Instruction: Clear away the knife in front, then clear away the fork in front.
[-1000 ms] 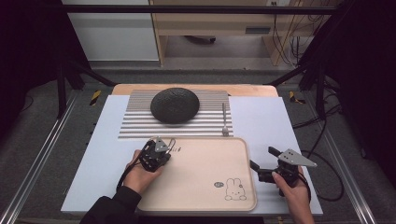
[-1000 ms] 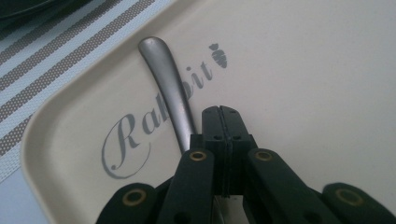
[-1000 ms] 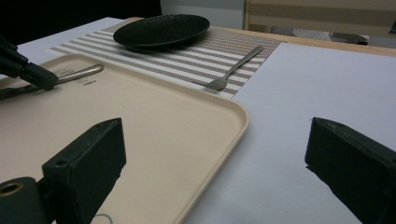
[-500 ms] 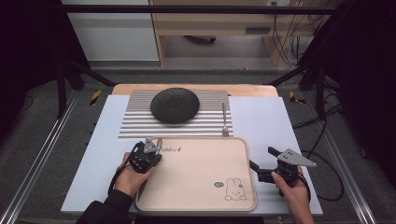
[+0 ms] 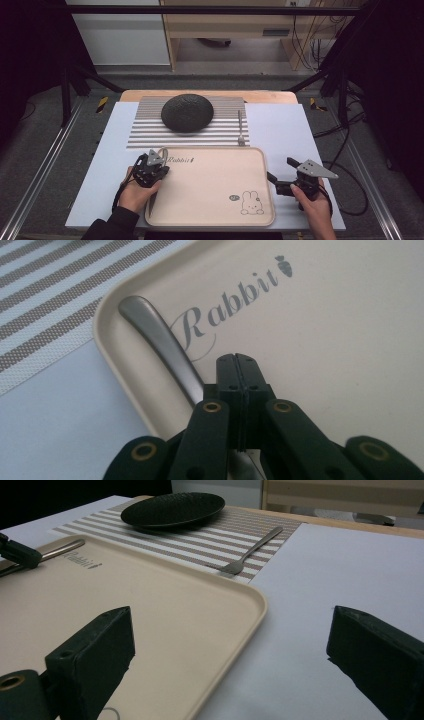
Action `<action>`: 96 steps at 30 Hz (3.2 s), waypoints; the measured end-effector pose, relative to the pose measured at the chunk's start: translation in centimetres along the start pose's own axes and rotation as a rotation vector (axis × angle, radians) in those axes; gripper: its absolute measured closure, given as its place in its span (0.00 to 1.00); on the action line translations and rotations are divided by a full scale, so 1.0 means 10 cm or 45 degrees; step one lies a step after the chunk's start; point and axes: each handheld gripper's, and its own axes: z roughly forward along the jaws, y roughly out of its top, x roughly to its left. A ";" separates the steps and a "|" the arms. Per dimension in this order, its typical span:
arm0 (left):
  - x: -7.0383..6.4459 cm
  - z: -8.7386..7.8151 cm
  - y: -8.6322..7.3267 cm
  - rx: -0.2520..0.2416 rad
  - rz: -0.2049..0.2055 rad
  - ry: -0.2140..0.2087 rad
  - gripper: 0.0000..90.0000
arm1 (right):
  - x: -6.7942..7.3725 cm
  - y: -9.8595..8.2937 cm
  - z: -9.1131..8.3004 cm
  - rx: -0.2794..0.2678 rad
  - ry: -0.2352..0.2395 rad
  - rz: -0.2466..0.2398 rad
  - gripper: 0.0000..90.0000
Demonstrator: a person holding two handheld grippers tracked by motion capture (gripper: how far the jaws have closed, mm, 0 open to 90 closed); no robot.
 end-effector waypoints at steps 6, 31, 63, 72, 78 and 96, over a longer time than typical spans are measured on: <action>0.09 -0.15 0.00 -0.186 -0.041 0.043 1.00 | -0.03 -0.04 0.04 0.022 0.001 0.035 0.06; 0.20 -0.42 -0.24 -0.508 -0.156 0.144 0.90 | -0.03 -0.06 0.08 0.058 -0.060 0.046 0.06; 0.34 -0.45 -0.30 -0.691 -0.297 0.256 0.06 | 0.17 0.60 0.57 0.199 -0.035 -0.045 0.08; 0.35 -0.46 -0.31 -0.703 -0.302 0.256 0.06 | 0.15 0.93 0.93 0.265 -0.035 -0.072 0.08; 0.37 -0.46 -0.32 -0.712 -0.309 0.268 0.03 | 0.09 1.06 1.14 0.287 -0.040 -0.060 0.08; 0.37 -0.47 -0.33 -0.718 -0.306 0.276 0.02 | -0.07 1.15 1.62 0.318 -0.066 0.029 0.13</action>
